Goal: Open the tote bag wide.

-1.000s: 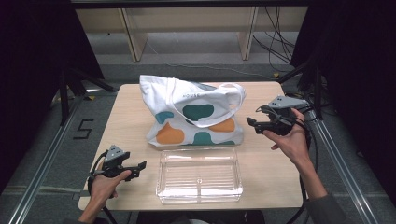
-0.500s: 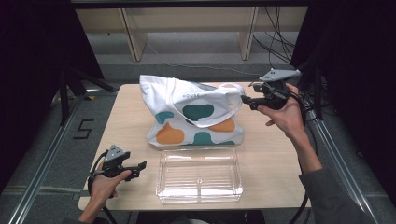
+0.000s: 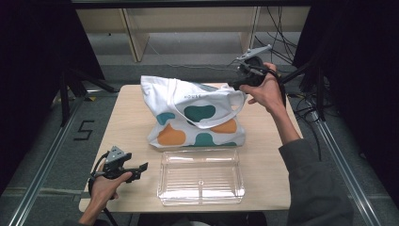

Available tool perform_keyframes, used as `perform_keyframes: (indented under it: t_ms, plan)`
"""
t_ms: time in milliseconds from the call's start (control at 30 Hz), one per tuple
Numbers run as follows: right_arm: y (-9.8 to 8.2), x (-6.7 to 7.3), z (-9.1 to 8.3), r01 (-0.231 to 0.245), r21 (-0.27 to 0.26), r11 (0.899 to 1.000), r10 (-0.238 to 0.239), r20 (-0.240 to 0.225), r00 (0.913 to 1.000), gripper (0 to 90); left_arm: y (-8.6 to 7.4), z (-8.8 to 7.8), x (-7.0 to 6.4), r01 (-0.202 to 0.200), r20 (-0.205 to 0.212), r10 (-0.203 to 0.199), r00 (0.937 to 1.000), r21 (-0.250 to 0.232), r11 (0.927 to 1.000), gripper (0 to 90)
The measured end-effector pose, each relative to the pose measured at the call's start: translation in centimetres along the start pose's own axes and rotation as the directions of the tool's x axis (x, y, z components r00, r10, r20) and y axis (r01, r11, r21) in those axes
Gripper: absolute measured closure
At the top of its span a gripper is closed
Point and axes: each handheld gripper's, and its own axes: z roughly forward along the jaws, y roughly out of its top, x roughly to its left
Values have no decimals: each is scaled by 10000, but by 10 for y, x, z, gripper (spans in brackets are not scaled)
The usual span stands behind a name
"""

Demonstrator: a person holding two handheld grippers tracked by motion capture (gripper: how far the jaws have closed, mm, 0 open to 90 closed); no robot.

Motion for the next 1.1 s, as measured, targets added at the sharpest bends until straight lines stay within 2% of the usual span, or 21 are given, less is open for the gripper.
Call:
perform_keyframes:
  t_ms: [67,100,167,200,367,400,433,500,567,600,633,667,700,733,800,833,900,933,1000,1067,1100]
  plan:
    - [3,0,3,-5,298,9996,7,-65,10000,469,0,-1,0,-69,-14,69,10000,25,10000,178]
    - [5,1,15,115,619,9980,-104,-181,9998,472,0,-1,0,-57,-11,57,10000,52,10000,178]
    - [5,1,18,92,688,9976,-77,-226,9997,474,0,-1,0,-61,2,61,10000,40,10000,178]
    - [6,2,26,61,1053,9944,-39,-214,9998,484,0,-1,0,-18,21,18,10000,21,10000,178]
    - [6,3,38,220,1316,9911,-200,-162,9997,592,0,-1,0,-99,9,99,10000,41,9999,179]
    - [6,2,40,384,1365,9899,-343,-324,9989,650,0,-1,0,10,27,-10,10000,24,10000,179]
    - [6,6,41,889,1360,9867,-833,-461,9955,792,0,-1,0,0,50,-1,10000,25,10000,178]
    - [9,9,38,1480,1343,9798,-1432,-449,9887,868,0,-1,1,11,77,-12,10000,94,10000,178]
    - [11,11,34,1633,1284,9782,-1587,-454,9863,880,0,-1,1,59,30,-59,10000,54,10000,178]
    - [14,12,30,1916,1124,9750,-1886,-365,9814,886,0,-1,1,0,61,-1,10000,61,10000,178]
    - [20,14,15,1972,1067,9745,-1937,-426,9801,888,0,-1,1,12,59,-12,10000,64,10000,178]
    - [20,14,15,1972,1067,9745,-1937,-426,9801,888,0,-1,1,9,63,-10,10000,74,10000,178]
    - [27,16,-3,2326,665,9703,-2312,-282,9725,889,0,-1,1,25,52,-26,10000,58,10000,178]
    - [27,16,-3,2326,665,9703,-2312,-282,9725,889,0,-1,1,39,59,-39,10000,48,10000,178]
    - [30,21,-20,2520,421,9668,-2514,-180,9677,890,0,-1,1,9,57,-10,10000,92,10000,178]
    - [32,25,-34,2893,237,9569,-2888,-206,9572,890,0,-1,1,-1,53,0,10000,80,10000,179]
    - [32,30,-42,2947,118,9555,-2944,-236,9554,891,0,-1,1,-6,49,6,10000,79,10000,178]
    - [29,37,-54,3311,-107,9435,-3313,-352,9429,891,0,-1,1,-40,22,40,10000,58,10000,179]
    - [22,46,-64,3380,-170,9410,-3384,-399,9401,892,0,-1,2,-75,-10,75,10000,120,9999,179]
    - [14,52,-69,3666,-395,9295,-3684,-579,9279,892,0,-1,1,19,7,-19,10000,84,10000,179]
    - [9,55,-72,3495,-407,9360,-3516,-688,9336,892,0,-1,1,10,5,-10,10000,82,10000,179]
